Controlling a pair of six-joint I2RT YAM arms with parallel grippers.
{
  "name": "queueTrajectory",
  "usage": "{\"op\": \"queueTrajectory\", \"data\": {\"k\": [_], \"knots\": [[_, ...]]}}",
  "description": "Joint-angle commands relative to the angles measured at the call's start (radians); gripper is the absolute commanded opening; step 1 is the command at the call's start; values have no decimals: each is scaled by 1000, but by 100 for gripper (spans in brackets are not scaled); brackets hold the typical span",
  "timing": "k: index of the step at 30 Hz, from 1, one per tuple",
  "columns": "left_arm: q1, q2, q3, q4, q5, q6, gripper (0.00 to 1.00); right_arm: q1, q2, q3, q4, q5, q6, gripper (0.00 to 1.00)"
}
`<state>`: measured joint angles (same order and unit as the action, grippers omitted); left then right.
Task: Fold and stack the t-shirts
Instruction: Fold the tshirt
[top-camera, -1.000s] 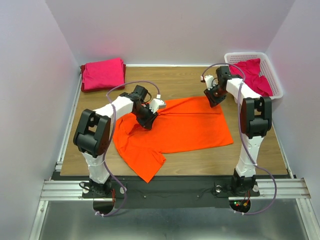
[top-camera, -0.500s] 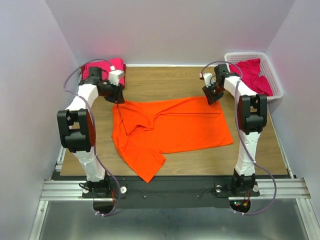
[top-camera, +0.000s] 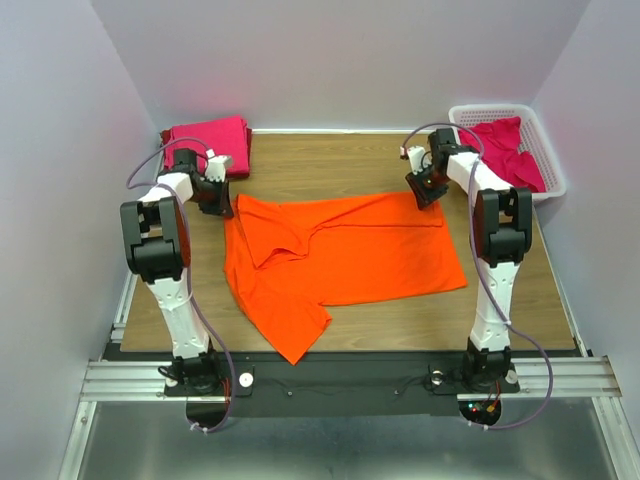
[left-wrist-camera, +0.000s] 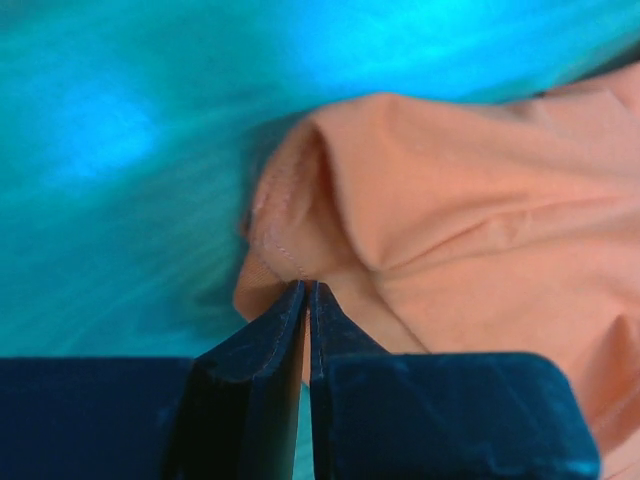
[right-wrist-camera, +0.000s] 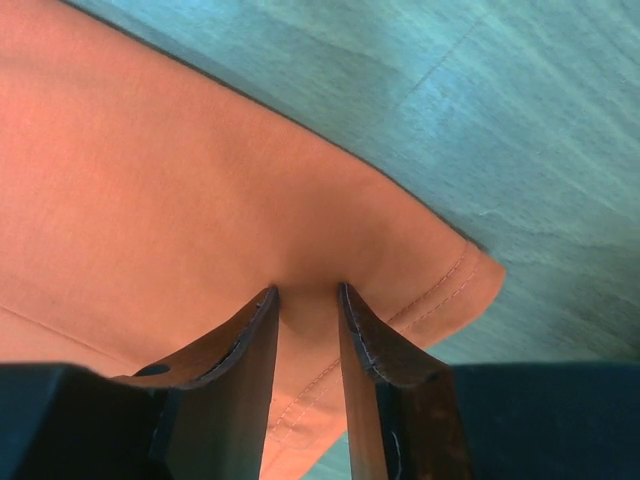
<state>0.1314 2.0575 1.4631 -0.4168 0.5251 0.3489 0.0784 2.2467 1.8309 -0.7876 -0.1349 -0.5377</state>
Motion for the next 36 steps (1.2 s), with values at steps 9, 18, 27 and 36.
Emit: {"op": "queueTrajectory", "data": {"k": [9,18,27,36], "knots": [[16,-17,155,-77,134,97,47,65,-53,120,-9,-170,50,40],[16,-198,-44,-34,255,1,49,251,-66,183,-1,-362,275,39],[11,-129,-66,47,305,-126,44,354,76,300,51,-515,536,35],[7,-218,-243,-11,319,-73,44,445,97,234,80,-549,628,38]]}}
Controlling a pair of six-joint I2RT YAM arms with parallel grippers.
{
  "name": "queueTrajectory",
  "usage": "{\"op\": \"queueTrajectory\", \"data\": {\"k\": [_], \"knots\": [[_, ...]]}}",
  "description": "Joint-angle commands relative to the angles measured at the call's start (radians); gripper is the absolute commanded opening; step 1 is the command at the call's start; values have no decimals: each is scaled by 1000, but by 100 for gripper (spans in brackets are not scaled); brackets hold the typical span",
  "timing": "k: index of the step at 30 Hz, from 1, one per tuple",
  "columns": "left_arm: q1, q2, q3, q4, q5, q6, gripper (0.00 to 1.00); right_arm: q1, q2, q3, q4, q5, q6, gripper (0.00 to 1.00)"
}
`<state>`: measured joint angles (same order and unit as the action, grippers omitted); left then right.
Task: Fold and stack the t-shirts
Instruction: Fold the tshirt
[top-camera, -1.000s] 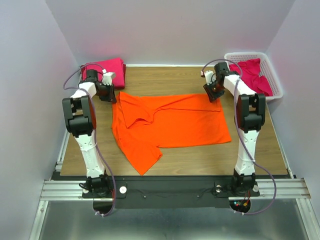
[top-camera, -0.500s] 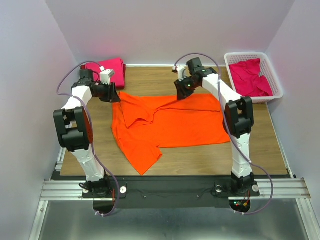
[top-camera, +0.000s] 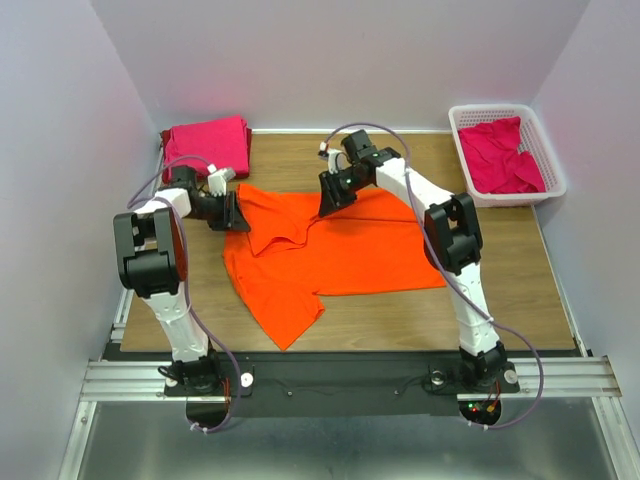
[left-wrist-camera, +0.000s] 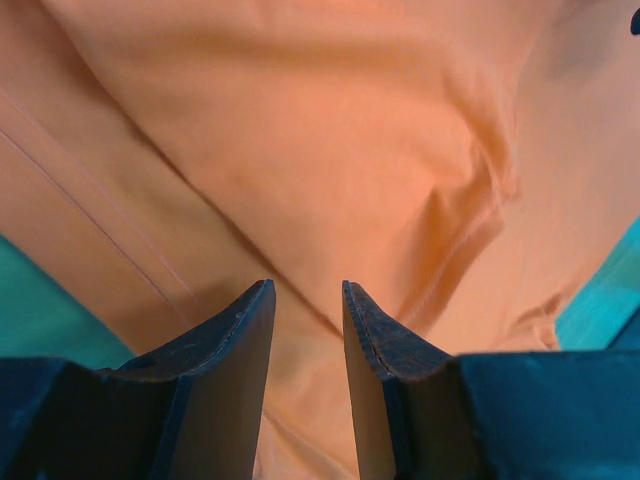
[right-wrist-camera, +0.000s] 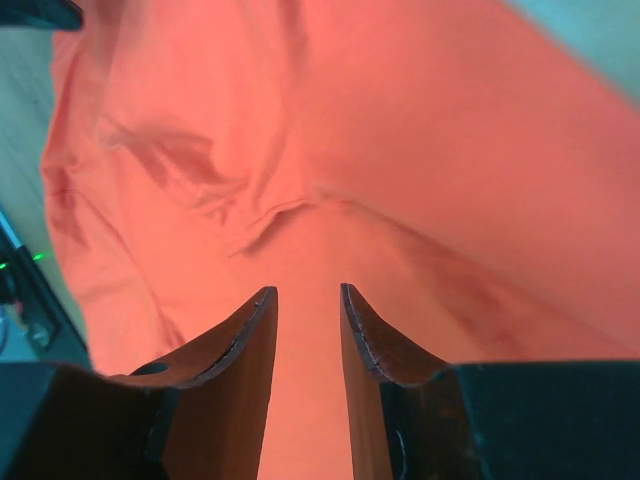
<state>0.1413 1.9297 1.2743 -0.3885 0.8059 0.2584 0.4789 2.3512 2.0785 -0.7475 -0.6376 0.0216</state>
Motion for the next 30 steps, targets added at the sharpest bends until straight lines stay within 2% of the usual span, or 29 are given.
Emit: {"op": "queueTrajectory", "data": {"k": [1,9,20,25,30], "knots": [[-8,-110,-88,-42,38,16,44,52,-6,-29,42,-47,86,40],[-16,-133,-182,-67,41,13,47,79,45,-43,62,-50,172,44],[-46,-98,-175,-70,81,7,48,95,79,-61,74,-92,222,44],[-68,-80,-158,-62,84,-5,47,102,89,-64,82,-117,239,43],[-68,-78,-142,-61,85,-13,40,102,92,-57,86,-134,248,41]]}}
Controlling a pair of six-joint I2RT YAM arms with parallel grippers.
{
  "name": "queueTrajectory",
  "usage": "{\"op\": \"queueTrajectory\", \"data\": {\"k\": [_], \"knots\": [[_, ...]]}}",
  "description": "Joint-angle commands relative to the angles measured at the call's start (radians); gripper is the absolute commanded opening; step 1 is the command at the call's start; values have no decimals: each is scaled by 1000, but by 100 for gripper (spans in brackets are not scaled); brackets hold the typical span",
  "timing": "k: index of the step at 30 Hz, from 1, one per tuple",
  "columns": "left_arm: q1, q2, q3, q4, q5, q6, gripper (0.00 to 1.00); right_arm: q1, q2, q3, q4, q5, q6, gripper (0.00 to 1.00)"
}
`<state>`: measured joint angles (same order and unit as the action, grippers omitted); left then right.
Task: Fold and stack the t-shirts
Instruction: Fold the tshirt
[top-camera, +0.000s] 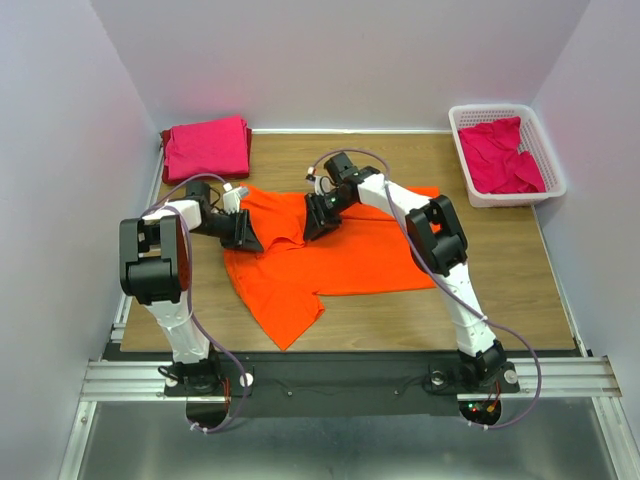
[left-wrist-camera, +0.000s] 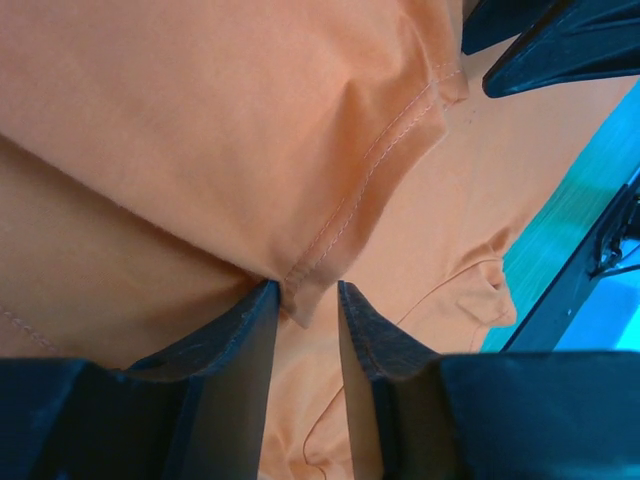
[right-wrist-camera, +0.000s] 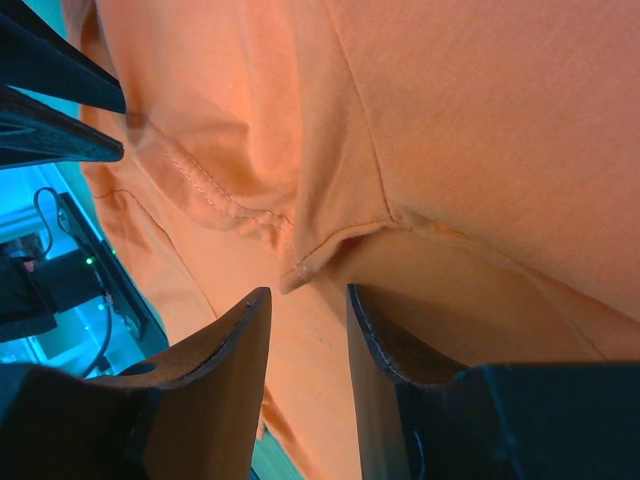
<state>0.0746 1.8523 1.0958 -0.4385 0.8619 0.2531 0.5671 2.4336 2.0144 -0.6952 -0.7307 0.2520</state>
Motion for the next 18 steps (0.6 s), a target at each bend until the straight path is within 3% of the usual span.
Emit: {"op": "queueTrajectory", "data": {"k": [1,9,15,18], "knots": [[-1,1,35,-11,31,-9,39,14,16,9,36,-45,24,41],[-1,2,24,-2,2,-21,39,27,27,-2,42,-65,41,40],[-1,10,26,4,-20,-34,39,28,30,9,45,-64,47,31],[-1,13,32,3,-20,-41,32,30,28,17,45,-65,50,22]]}}
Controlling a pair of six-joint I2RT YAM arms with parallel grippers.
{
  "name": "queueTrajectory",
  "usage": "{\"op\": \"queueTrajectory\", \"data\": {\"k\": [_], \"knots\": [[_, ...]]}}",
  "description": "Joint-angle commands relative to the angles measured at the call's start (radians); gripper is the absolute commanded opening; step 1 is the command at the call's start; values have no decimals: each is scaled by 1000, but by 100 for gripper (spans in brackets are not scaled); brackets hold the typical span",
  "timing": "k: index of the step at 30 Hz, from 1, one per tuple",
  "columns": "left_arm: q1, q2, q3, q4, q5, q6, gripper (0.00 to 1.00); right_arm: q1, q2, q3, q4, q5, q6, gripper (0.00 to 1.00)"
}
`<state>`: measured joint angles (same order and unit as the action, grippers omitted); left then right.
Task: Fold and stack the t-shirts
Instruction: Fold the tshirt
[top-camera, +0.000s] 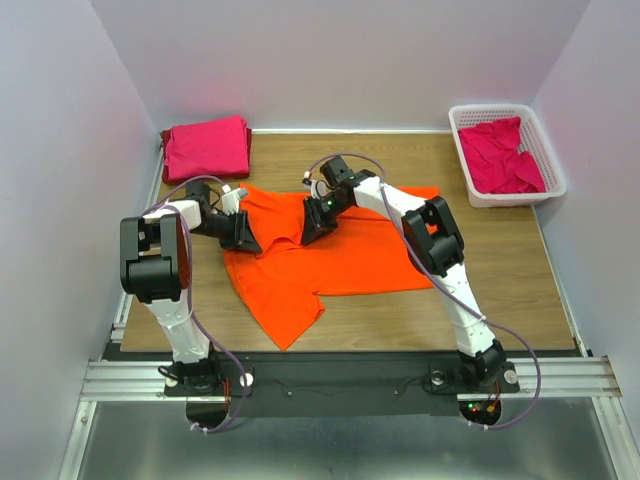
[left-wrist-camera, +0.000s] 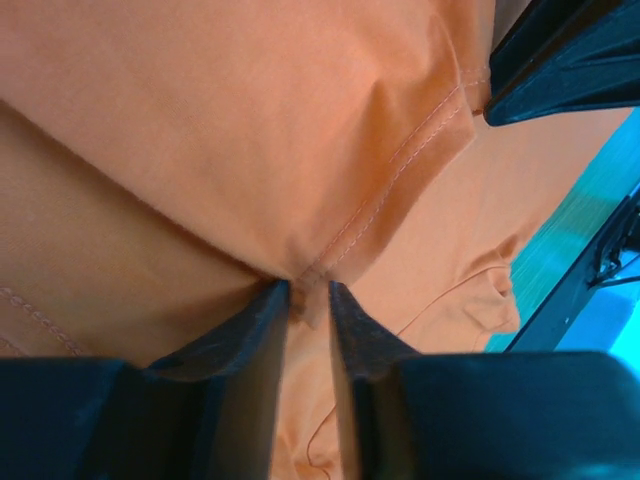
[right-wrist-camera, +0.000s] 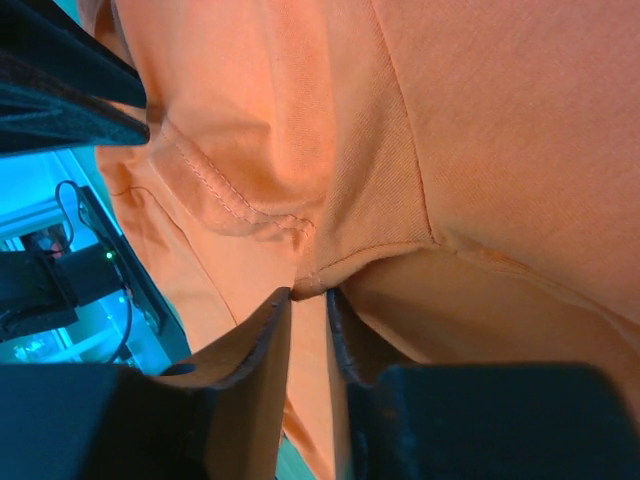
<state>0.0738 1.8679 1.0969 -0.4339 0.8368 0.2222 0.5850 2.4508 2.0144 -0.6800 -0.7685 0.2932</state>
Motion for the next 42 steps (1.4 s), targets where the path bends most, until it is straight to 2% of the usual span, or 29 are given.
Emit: {"op": "queueTrajectory", "data": {"k": [1,6,9,28,35,42], "knots": [[0,0,31,-2,8,-9,28,10,10,18,30,-28,9,17],[0,-15,41,-15,13,3,8,9,1,26,30,-29,12,2],[0,-35,46,-20,15,8,0,10,-12,29,31,-34,9,1],[1,-219,43,-187,4,141,0,9,-130,-62,31,-68,-25,1],[-3,-259,14,-270,-11,201,0,10,-150,-95,30,-78,-32,1],[-34,-265,46,-313,-70,223,0,9,-148,-123,31,-80,-39,1]]}}
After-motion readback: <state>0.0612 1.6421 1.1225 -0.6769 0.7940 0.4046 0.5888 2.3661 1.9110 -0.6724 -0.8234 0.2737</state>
